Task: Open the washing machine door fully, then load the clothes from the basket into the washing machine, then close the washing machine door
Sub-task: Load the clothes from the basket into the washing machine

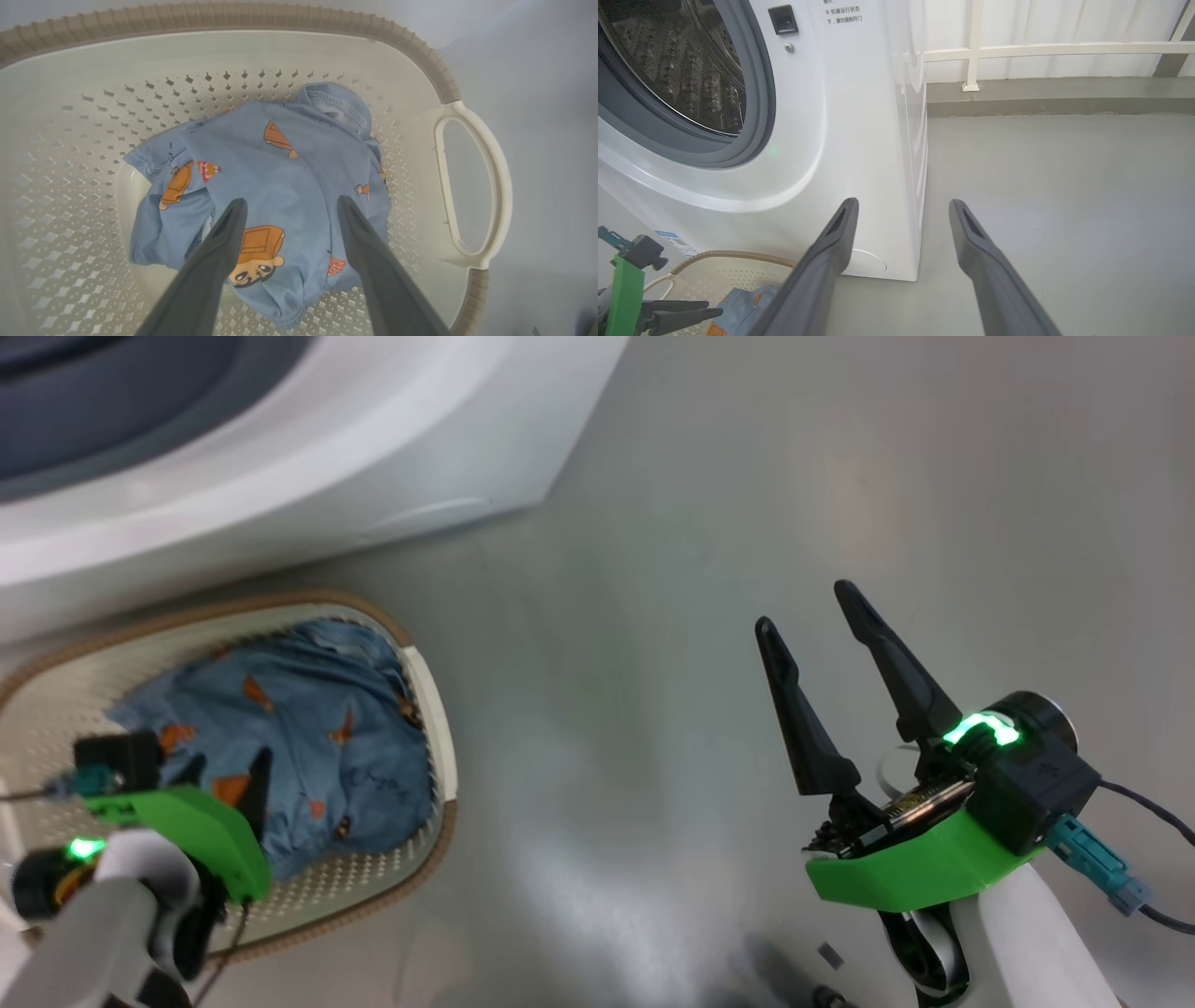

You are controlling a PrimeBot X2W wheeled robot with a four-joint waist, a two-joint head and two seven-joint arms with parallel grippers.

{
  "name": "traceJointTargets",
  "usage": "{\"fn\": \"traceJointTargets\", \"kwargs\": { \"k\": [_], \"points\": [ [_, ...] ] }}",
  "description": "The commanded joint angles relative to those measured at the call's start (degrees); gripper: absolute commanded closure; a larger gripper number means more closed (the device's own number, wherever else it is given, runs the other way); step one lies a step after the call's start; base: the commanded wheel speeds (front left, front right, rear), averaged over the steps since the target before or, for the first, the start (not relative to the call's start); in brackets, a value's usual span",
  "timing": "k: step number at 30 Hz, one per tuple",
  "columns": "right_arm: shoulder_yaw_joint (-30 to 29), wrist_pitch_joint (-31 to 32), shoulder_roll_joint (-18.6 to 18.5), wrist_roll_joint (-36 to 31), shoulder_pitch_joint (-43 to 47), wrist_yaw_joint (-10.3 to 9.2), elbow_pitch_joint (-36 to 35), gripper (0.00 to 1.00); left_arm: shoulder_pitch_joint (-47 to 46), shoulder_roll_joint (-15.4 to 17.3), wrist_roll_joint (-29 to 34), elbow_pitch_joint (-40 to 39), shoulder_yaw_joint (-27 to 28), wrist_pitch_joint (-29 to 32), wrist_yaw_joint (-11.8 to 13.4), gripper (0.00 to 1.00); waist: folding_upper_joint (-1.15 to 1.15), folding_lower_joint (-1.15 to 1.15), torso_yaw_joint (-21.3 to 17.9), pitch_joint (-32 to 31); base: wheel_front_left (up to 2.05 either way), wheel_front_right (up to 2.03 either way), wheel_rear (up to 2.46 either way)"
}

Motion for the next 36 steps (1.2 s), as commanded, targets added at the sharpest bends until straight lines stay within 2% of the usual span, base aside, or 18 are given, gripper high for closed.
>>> {"fn": "traceJointTargets", "kwargs": {
  "k": [1, 10, 36],
  "points": [
    [1.3, -0.3, 0.3, 0.4, 0.1, 0.09, -1.8, 0.0, -1.0, 2.2, -0.8, -0.1, 1.2, 0.0, -0.1, 0.0, 0.0, 0.0, -2.1, 4.6, 0.0, 0.0, 0.0],
    [1.6, -0.3, 0.3, -0.2, -1.1, 0.09, -4.7, 0.0, -8.5, 3.0, -3.9, 4.3, -0.4, 0.4, -0.1, 0.0, 0.0, 0.0, -2.0, 11.1, 0.0, 0.0, 0.0],
    [1.4, -0.3, 0.3, -6.1, 0.5, 0.09, -8.1, 0.0, -20.0, -1.9, -9.7, 14.7, -8.7, -3.6, -0.1, 0.0, 0.0, 0.0, 1.5, 19.9, 0.0, 0.0, 0.0]
  ]
}}
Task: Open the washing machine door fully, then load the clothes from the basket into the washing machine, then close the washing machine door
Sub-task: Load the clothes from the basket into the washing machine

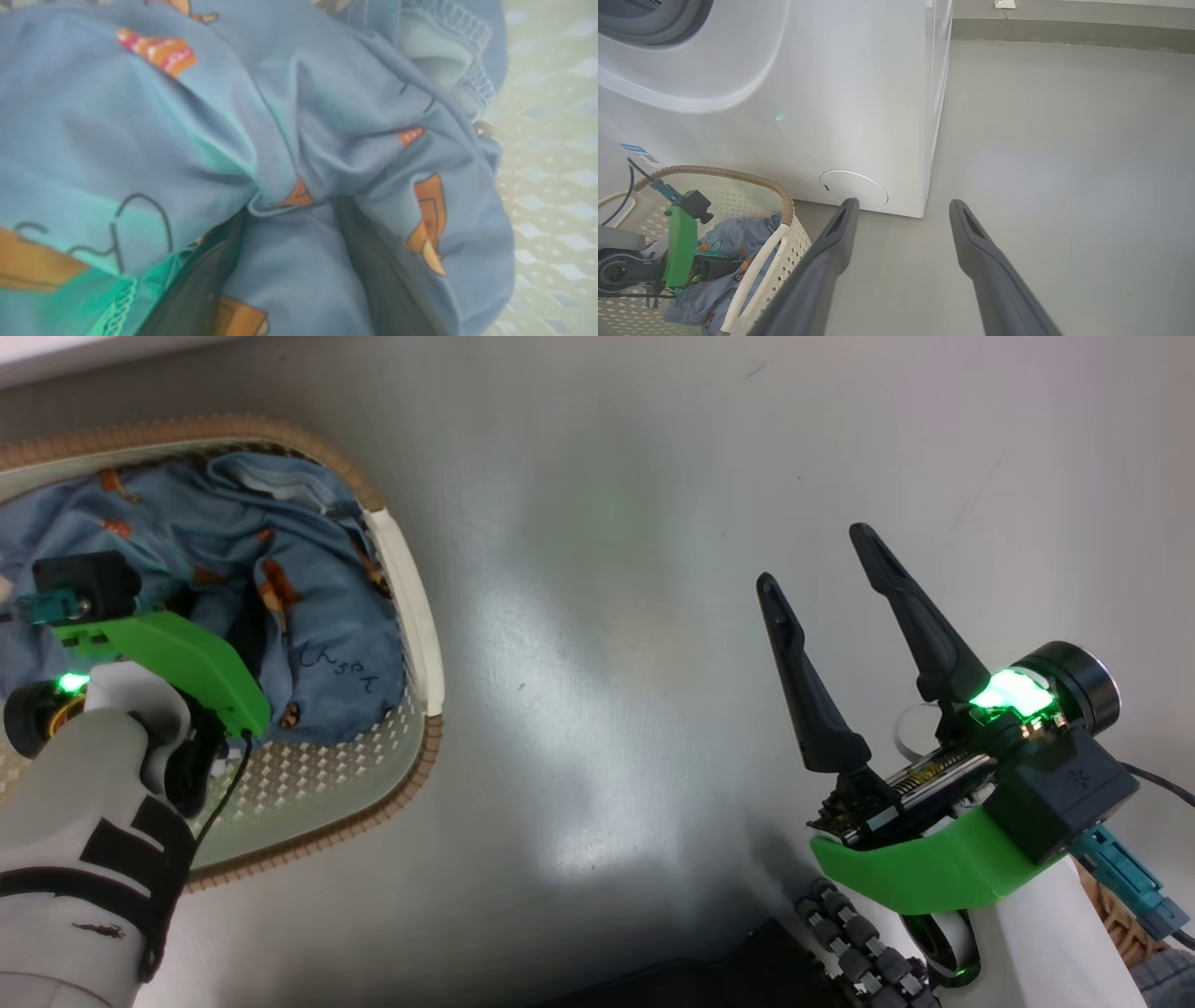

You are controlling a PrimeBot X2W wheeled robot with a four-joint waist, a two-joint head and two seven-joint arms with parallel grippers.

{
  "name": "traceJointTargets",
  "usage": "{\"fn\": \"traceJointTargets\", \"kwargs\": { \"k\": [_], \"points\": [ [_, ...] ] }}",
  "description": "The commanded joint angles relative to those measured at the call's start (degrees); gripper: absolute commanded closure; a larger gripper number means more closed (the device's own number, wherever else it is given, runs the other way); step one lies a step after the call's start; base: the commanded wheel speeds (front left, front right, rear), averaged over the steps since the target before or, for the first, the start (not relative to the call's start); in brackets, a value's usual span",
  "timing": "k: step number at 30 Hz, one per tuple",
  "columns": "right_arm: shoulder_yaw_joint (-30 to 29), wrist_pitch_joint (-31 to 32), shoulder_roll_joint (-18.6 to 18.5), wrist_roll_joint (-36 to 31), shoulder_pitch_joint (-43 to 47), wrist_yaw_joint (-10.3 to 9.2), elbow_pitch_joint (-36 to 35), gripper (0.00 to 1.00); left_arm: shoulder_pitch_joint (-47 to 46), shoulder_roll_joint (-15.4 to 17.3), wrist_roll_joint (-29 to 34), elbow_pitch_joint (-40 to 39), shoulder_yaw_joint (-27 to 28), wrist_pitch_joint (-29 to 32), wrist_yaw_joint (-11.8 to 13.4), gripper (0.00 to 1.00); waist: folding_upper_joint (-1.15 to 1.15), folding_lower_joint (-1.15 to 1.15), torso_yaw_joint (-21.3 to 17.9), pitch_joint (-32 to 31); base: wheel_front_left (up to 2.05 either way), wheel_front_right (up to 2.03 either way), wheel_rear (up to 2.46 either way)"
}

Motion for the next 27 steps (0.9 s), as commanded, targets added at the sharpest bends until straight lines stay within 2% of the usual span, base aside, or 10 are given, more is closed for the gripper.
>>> {"fn": "traceJointTargets", "kwargs": {
  "k": [1, 8, 10, 11, 12, 13, 20, 27],
  "points": [
    [1.2, -0.3, 0.3, -0.5, 2.5, 0.09, -1.5, 0.0, 1.1, 1.3, -0.6, 0.4, 0.3, -0.4, -0.1, 0.0, 0.0, 0.0, 0.5, 0.3, 0.0, 0.0, 0.0],
    [1.0, -0.3, 0.3, -1.2, 3.0, 0.09, -1.8, 0.0, 0.0, 0.9, -2.5, 1.6, -2.4, -1.0, -0.1, 0.0, 0.0, 0.0, 0.8, 0.2, 0.0, 0.0, 0.0],
    [0.9, -0.3, 0.3, -1.2, 3.0, 0.09, -1.7, 0.0, -0.2, 0.9, -2.8, 1.5, -3.4, -1.2, -0.1, 0.53, 0.0, 0.0, 0.7, 0.2, 0.0, 0.0, 0.0],
    [0.9, -0.3, 0.3, -1.2, 2.9, 0.09, -1.7, 0.0, -0.2, 0.9, -3.1, 1.3, -3.9, -1.3, -0.1, 0.67, 0.0, 0.0, 0.7, 0.1, 0.0, 0.0, 0.0],
    [0.9, -0.3, 0.3, -1.1, 2.8, 0.09, -1.7, 0.0, -0.2, 0.9, -3.3, 1.1, -4.5, -1.4, -0.1, 0.96, 0.0, 0.0, 0.7, 0.1, 0.0, 0.0, 0.0],
    [0.9, -0.3, 0.3, -0.9, 2.7, 0.09, -1.7, 0.0, -0.3, 1.0, -3.4, 0.9, -5.0, -1.6, -0.1, 1.0, 0.0, 0.0, 0.7, 0.0, 0.0, 0.0, 0.0],
    [0.8, -0.3, 0.3, -0.1, 1.5, 0.09, -0.7, 0.0, -0.6, 1.5, -5.0, -0.6, -8.1, -4.2, -0.1, 1.0, 0.0, 0.0, 1.8, -1.8, 0.0, 0.0, 0.0],
    [-0.1, -0.3, 0.3, 0.5, 1.0, 0.09, 1.3, 0.0, 3.6, 2.9, -6.8, -5.3, -9.9, -8.2, -0.1, 1.0, 0.0, 0.0, 3.8, -7.7, 0.0, 0.0, 0.0]
  ]
}}
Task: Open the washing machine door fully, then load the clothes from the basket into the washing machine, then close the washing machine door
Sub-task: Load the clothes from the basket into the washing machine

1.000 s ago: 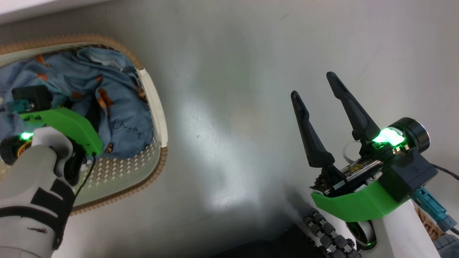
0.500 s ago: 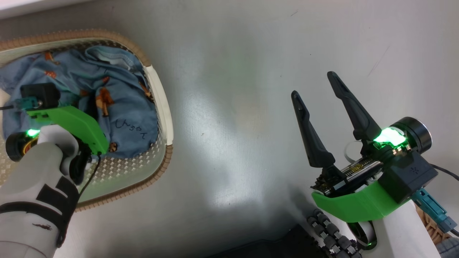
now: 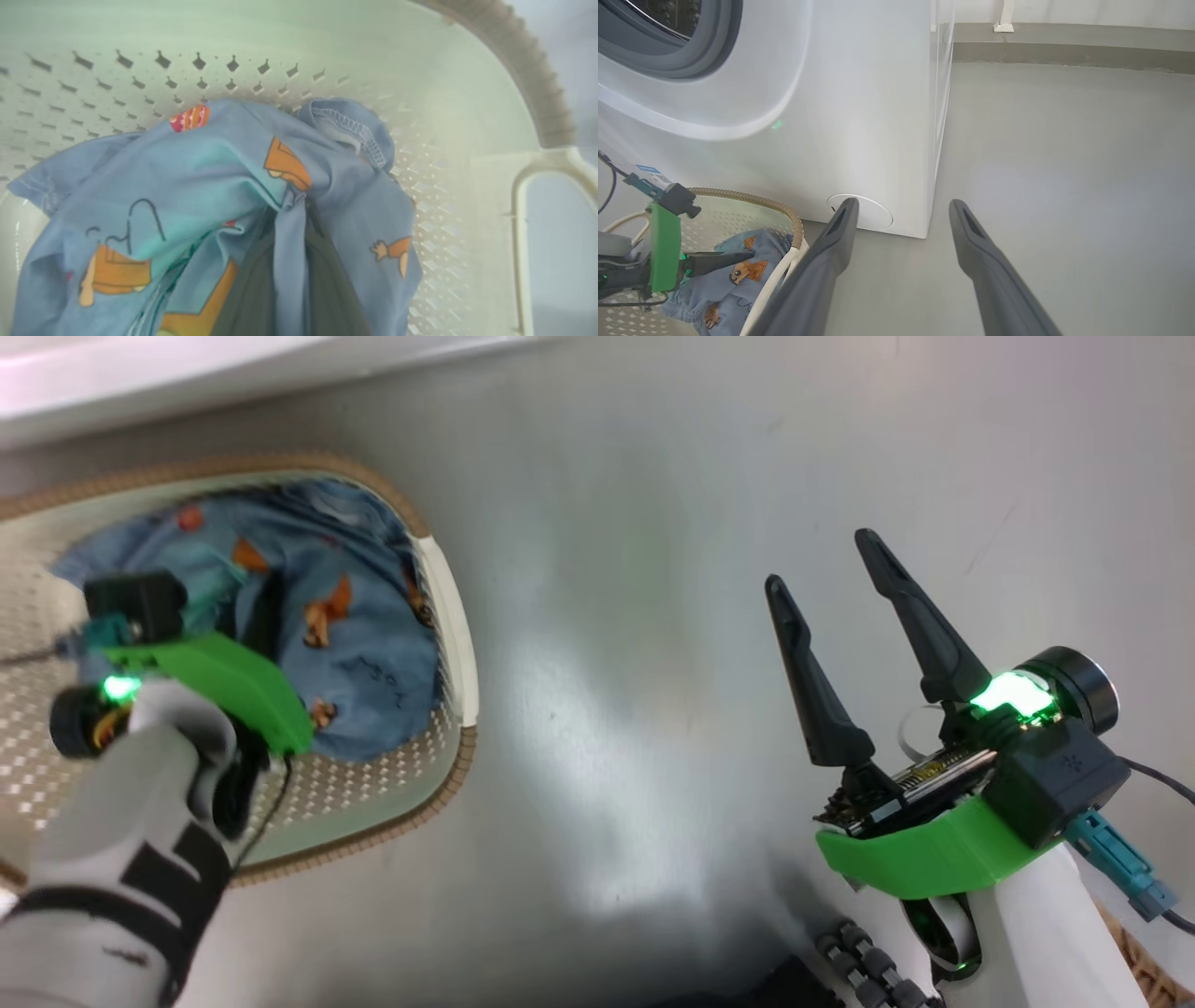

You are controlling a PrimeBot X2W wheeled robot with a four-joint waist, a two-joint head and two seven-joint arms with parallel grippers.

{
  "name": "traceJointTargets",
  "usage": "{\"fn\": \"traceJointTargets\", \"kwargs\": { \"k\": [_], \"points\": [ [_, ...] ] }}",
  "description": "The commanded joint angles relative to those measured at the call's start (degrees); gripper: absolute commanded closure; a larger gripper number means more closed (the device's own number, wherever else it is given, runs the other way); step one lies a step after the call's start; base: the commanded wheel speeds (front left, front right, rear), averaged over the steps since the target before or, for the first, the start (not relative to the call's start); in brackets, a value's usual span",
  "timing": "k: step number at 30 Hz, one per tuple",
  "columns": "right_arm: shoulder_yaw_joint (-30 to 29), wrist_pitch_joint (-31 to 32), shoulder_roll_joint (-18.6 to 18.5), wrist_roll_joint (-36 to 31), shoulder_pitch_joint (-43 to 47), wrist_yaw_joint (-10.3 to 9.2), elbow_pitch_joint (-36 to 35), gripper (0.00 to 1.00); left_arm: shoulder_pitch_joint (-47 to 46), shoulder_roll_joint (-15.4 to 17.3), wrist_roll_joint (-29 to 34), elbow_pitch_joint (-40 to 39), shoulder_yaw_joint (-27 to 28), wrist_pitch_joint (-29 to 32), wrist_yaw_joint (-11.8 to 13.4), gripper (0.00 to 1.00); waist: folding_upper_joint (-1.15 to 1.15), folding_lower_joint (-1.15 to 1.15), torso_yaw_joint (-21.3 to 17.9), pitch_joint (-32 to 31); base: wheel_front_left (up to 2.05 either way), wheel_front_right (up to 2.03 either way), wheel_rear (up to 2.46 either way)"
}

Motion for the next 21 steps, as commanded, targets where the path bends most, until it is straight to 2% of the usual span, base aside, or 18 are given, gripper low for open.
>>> {"fn": "traceJointTargets", "kwargs": {
  "k": [1, 5, 6, 8, 12, 21],
  "points": [
    [0.6, -0.3, 0.3, 0.6, 1.2, 0.09, -0.6, 0.0, 4.0, 2.4, -0.3, -1.2, 0.4, -0.8, -0.1, 1.0, 0.0, 0.0, 1.7, -4.3, 0.0, 0.0, 0.0],
    [-0.4, -0.3, 0.3, 1.3, 1.8, 0.09, 1.1, 0.0, 9.5, 3.0, -0.4, -5.2, 2.3, -1.3, -0.1, 1.0, 0.0, 0.0, 3.2, -10.6, 0.0, 0.0, 0.0],
    [-0.4, -0.3, 0.3, 1.3, 1.8, 0.09, 1.1, 0.0, 9.5, 3.0, -0.4, -5.2, 2.3, -1.3, -0.1, 1.0, 0.0, 0.0, 3.2, -10.6, 0.0, 0.0, 0.0],
    [-0.8, -0.3, 0.3, 1.3, 2.4, 0.09, 1.9, 0.0, 12.0, 3.2, 0.6, -7.5, 4.7, -1.4, -0.1, 1.0, 0.0, 0.0, 3.9, -13.4, 0.0, 0.0, 0.0],
    [-1.7, -0.3, 0.3, 1.1, 4.0, 0.09, 3.5, 0.0, 18.1, 2.4, 3.9, -12.6, 9.3, -1.4, 0.3, 1.0, 0.0, 0.0, 4.8, -19.2, 0.0, 0.0, 0.0],
    [-2.2, -0.3, 0.3, 0.5, 8.4, 0.09, 6.8, 0.0, 32.2, 0.2, 12.3, -24.7, 16.8, -1.4, 2.9, 1.0, 0.0, 0.0, 5.7, -31.5, 0.0, 0.0, 0.0]
  ]
}}
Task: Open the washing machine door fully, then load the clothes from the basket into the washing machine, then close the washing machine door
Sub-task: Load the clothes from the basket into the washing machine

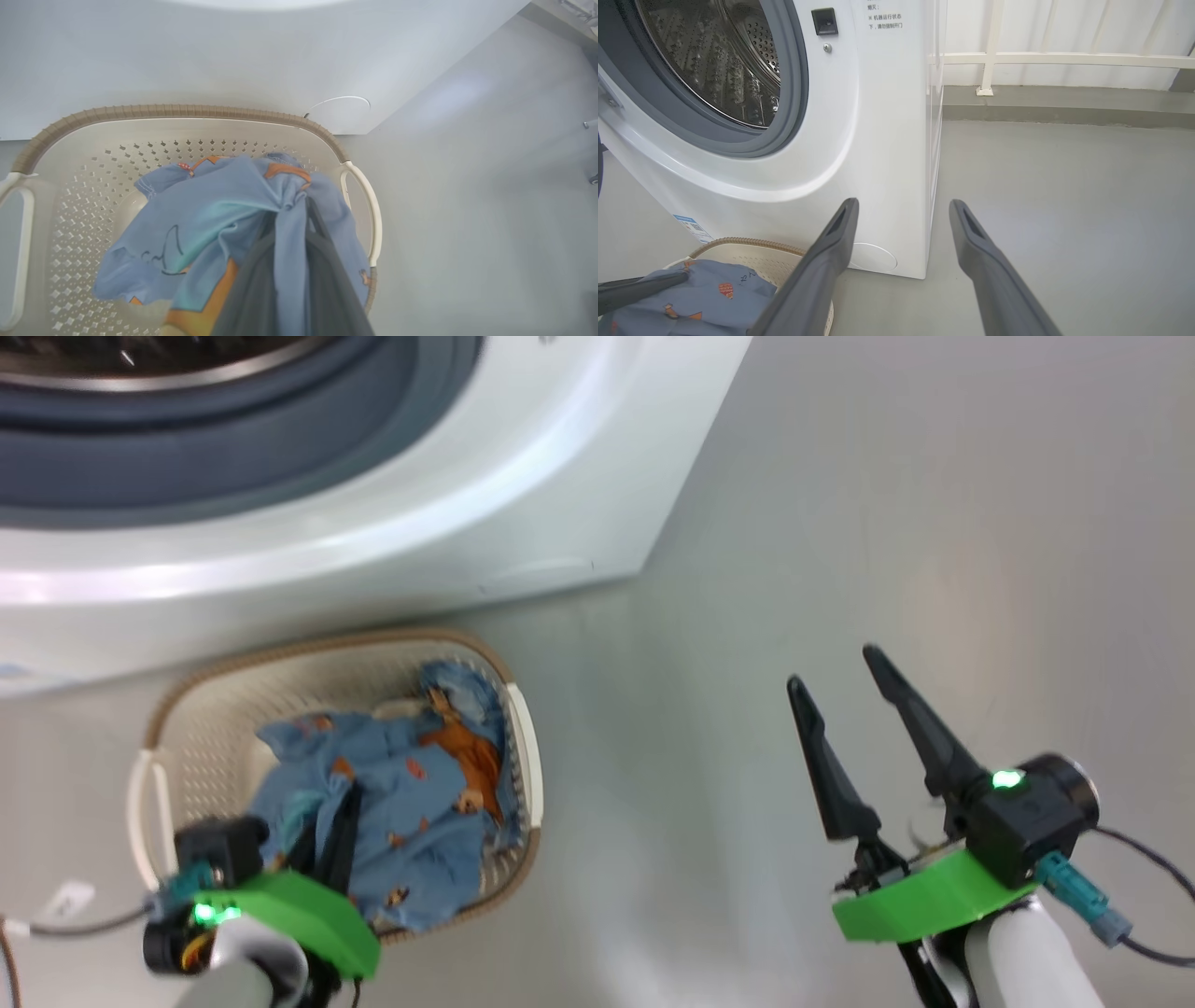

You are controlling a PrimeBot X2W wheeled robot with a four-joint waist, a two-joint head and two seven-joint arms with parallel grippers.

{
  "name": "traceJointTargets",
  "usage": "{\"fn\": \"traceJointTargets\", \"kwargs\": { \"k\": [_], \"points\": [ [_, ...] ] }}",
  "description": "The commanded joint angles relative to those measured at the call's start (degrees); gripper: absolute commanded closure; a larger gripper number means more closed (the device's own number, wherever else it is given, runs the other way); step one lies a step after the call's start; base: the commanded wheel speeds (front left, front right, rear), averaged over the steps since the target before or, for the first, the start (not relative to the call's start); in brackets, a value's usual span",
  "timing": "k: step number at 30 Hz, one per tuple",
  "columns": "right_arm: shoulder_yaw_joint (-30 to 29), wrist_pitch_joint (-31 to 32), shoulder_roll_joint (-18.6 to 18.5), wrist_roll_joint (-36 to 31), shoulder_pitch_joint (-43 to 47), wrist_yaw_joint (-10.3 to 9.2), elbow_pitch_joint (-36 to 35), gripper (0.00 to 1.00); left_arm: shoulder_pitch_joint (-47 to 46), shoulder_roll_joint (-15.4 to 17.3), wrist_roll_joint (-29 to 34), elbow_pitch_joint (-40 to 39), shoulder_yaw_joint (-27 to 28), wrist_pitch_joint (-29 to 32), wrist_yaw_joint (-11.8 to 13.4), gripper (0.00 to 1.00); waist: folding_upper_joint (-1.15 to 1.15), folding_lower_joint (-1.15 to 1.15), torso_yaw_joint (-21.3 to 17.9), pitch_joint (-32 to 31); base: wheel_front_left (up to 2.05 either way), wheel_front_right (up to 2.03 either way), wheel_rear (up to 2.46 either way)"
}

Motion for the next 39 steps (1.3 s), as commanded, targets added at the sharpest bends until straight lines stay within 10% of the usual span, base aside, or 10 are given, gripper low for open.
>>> {"fn": "traceJointTargets", "kwargs": {
  "k": [1, 17, 39],
  "points": [
    [1.0, -0.3, 0.3, -0.2, 1.7, 0.09, -0.8, 0.0, 1.9, 1.0, 0.9, -1.6, 2.2, -0.8, 0.5, 1.0, 0.0, 0.0, 1.6, -9.0, 0.0, 0.0, 0.0],
    [0.8, -0.3, -2.1, 1.6, 10.5, 0.09, 5.0, 0.0, 22.0, -3.0, 10.9, -18.1, 10.1, -0.8, 6.4, 1.0, 0.0, 0.0, 2.6, -27.3, 0.0, 0.0, 0.0],
    [-0.3, -0.3, -5.5, 4.2, 13.8, 0.09, 5.1, 0.0, 31.6, -4.5, 15.4, -30.5, 16.6, -0.8, 11.8, 1.0, 0.0, 0.0, 4.2, -33.7, 0.0, 0.0, 0.0]
  ]
}}
